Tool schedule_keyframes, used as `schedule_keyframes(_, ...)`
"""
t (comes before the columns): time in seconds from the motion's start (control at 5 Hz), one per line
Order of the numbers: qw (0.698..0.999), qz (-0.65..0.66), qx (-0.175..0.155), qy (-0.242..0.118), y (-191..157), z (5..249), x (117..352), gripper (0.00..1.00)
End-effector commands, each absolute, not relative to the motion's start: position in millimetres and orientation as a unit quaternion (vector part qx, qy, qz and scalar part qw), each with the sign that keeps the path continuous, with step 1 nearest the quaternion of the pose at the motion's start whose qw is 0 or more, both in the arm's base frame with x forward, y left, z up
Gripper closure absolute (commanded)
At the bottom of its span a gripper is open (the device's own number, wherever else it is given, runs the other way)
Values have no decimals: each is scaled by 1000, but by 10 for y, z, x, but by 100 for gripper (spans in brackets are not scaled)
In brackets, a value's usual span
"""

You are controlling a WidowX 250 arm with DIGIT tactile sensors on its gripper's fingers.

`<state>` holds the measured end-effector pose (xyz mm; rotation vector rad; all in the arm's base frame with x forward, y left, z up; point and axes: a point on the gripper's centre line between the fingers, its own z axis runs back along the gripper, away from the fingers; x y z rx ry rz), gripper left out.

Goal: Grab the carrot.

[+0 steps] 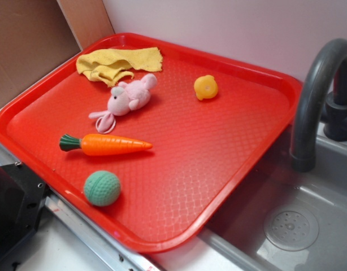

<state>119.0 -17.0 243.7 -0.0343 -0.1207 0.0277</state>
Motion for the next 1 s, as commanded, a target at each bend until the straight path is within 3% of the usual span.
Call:
schedule_keyframes(0.0,998,14,-17,-60,-170,2437,1190,0)
schedule_keyframes(0.2,995,-48,-15,-85,-222,2336,1334,0)
schedule_keyframes(0.4,990,-117,-18,-80,-280,2224,1479,0)
schedule_keyframes(0.8,943,-317,-40,-93,-557,1800,1724,0)
